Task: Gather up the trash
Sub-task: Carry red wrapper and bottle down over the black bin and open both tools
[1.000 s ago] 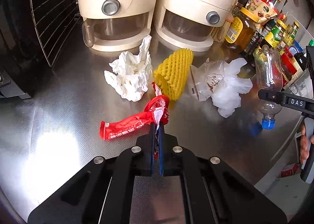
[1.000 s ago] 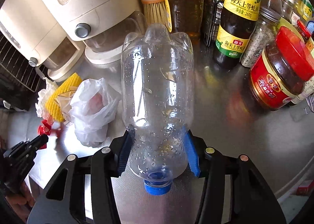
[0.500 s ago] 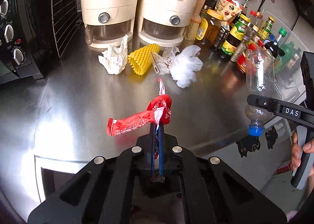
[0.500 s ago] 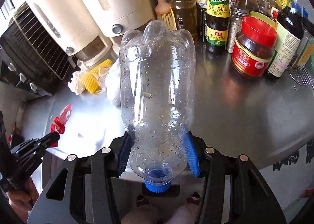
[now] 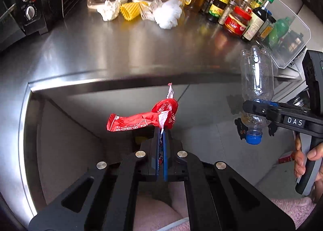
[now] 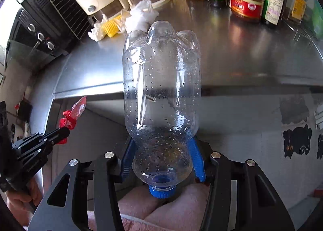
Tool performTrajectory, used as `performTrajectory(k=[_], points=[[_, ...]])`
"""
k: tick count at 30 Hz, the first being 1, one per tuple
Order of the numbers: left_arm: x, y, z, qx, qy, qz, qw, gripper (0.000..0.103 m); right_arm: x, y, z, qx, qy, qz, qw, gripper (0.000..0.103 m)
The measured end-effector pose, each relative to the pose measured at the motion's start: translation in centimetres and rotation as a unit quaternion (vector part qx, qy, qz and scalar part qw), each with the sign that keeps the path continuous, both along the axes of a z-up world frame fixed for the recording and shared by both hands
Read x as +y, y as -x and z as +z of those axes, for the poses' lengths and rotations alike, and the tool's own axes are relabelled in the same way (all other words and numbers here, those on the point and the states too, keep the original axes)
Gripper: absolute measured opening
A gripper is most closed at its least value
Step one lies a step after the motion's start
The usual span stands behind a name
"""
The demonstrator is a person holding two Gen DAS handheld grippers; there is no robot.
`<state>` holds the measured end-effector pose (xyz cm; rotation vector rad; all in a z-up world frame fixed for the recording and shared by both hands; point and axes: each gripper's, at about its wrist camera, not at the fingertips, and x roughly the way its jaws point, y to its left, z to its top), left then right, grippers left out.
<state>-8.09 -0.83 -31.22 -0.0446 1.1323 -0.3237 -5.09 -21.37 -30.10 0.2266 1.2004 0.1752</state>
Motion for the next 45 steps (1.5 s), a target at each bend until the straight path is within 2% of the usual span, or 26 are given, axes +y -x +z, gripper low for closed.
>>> performTrajectory(k=[7,12,20,25,35,41,45], points=[[-1.2,1.5,-6.5,0.063,0.000,-0.010,0.9980,0.001,0.6,2.4,-6.7,0.070,-0.006,0.004,0.998,0.051],[-1.5,1.5,-11.1,0.096,0.001,-0.007,0.9954,0.001,1.0,2.7,-11.6,0.101,-0.007,-0.003,0.995,0.051],[-2.3,0.5,-19.6,0.146,-0.003,-0.016,0.9892,0.001,1.4,1.0,-18.8,0.138,-0.003,-0.018,0.990,0.051],[-3.0,-0.8,-23.7,0.166,-0.013,-0.016,0.9859,0.001,2.3,-0.4,-22.8,0.162,0.010,-0.013,0.987,0.051],[-4.0,-3.5,-28.6,0.189,-0.019,-0.022,0.9815,0.001,3.7,-3.4,-28.6,0.205,0.019,-0.015,0.978,0.051],[-4.0,-4.5,-30.0,0.197,-0.022,-0.025,0.9798,0.001,3.7,-4.7,-30.8,0.218,0.017,-0.023,0.976,0.051],[-3.7,-4.8,-30.1,0.198,-0.018,-0.022,0.9798,0.002,4.1,-4.6,-30.8,0.219,0.016,-0.021,0.975,0.051]])
